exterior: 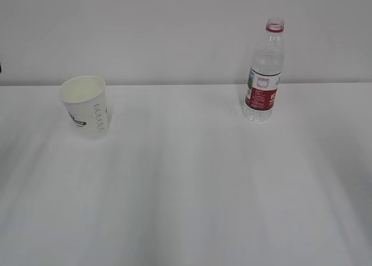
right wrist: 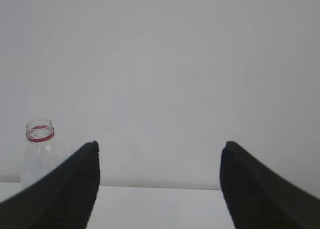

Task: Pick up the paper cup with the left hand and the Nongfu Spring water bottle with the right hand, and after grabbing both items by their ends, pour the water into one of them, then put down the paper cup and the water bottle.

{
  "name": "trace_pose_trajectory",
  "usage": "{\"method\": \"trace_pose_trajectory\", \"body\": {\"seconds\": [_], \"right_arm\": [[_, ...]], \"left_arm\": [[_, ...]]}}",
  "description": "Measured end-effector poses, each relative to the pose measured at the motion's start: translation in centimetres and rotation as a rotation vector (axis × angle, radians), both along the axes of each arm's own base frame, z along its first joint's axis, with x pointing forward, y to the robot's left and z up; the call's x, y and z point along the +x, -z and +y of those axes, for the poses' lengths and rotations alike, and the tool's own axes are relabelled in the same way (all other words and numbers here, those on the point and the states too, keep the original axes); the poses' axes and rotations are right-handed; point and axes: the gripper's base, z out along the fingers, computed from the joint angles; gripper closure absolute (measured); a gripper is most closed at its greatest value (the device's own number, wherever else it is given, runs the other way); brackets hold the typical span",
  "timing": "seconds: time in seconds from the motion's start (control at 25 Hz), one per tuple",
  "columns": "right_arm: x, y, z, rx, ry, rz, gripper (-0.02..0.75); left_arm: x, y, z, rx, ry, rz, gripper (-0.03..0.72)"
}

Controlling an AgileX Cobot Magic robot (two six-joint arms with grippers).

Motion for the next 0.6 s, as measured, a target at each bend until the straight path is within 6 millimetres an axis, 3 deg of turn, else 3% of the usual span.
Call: {"method": "trace_pose_trajectory", "body": {"seconds": [0.32, 0.6], "right_arm": [[1.1, 1.2, -0.1, 0.052, 0.001, 0.028, 0.169], [0.9, 2.4, 0.0, 0.070, 0.001, 0.063, 0.169]], "left_arm": [[0.9, 1.4, -0.1, -0.002, 0.000, 0.038, 0.228], [1.8, 2.6, -0.5, -0.025, 0.001, 0.055, 0.228]]}}
